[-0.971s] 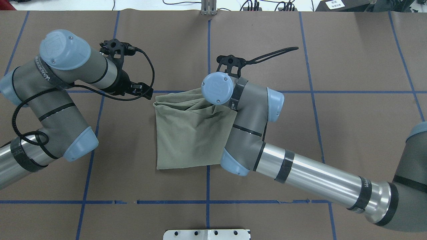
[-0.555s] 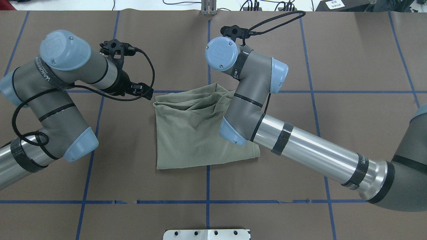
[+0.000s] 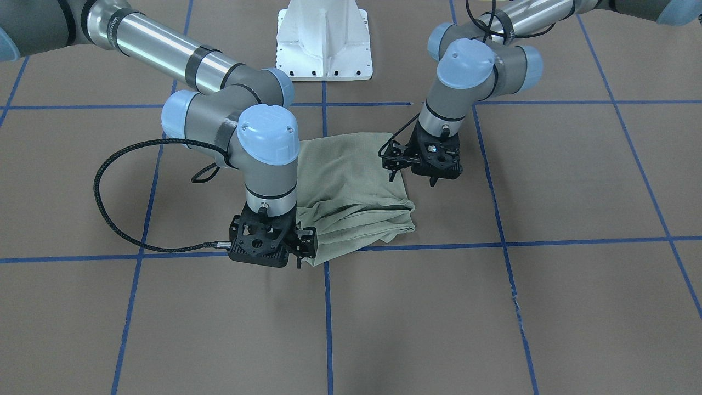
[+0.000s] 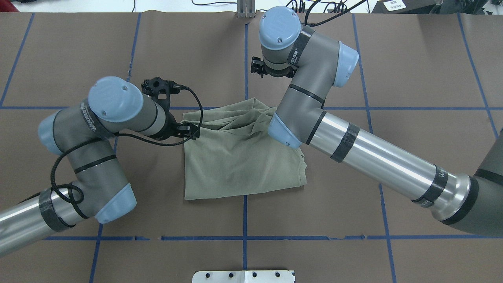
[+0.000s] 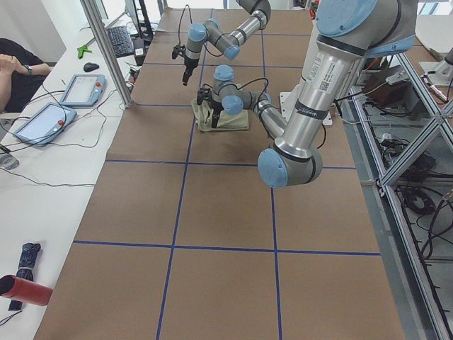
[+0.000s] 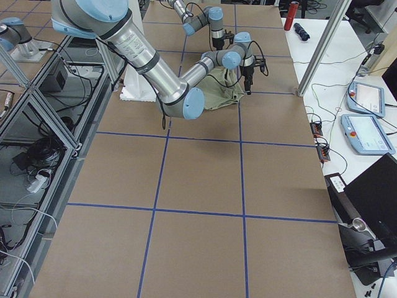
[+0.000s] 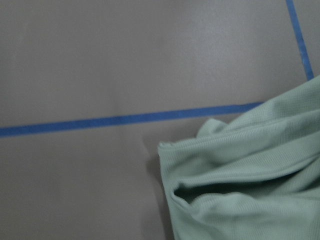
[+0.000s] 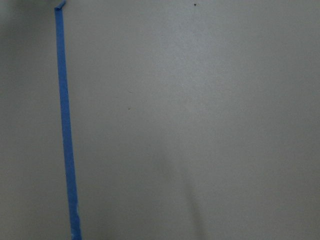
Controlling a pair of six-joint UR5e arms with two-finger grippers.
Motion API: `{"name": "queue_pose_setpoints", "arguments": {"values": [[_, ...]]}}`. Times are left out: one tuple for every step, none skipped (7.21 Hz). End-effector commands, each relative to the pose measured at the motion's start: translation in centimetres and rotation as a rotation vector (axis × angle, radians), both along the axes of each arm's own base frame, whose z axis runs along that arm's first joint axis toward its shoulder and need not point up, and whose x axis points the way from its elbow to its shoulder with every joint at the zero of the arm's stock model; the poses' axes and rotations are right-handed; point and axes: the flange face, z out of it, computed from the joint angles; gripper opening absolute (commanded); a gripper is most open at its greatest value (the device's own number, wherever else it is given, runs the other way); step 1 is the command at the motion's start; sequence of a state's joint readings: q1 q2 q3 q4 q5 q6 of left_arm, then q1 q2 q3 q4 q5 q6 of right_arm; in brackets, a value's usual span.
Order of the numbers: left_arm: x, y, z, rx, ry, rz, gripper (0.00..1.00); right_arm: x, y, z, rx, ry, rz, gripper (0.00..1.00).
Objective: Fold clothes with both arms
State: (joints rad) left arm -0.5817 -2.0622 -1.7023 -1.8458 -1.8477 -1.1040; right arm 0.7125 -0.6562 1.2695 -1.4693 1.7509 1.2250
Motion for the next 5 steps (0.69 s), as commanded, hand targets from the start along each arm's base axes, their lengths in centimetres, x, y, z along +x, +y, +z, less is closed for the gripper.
{"name": "queue_pose_setpoints", "arguments": {"values": [[3.4, 0.3, 0.7, -0.014, -0.039, -0.012, 1.00, 1.0, 0.4, 0.4, 0.002, -0.015, -0.015, 1.00], [4.4, -0.3, 0.2, -0.010, -0.045, -0.019, 1.00, 1.1, 0.5, 0.6, 0.002, -0.015, -0.015, 1.00], [4.9, -0.8, 0.5, -0.014, -0.057, -0.020, 1.00, 1.1, 0.5, 0.5, 0.003, -0.016, -0.015, 1.00], [4.8, -1.5, 1.2, -0.011, -0.075, -0.038, 1.00, 1.1, 0.5, 0.5, 0.003, -0.016, -0.015, 1.00], [5.3, -3.1, 2.1, -0.002, -0.113, -0.083, 1.00, 1.1, 0.5, 0.5, 0.002, -0.017, -0.014, 1.00]]}}
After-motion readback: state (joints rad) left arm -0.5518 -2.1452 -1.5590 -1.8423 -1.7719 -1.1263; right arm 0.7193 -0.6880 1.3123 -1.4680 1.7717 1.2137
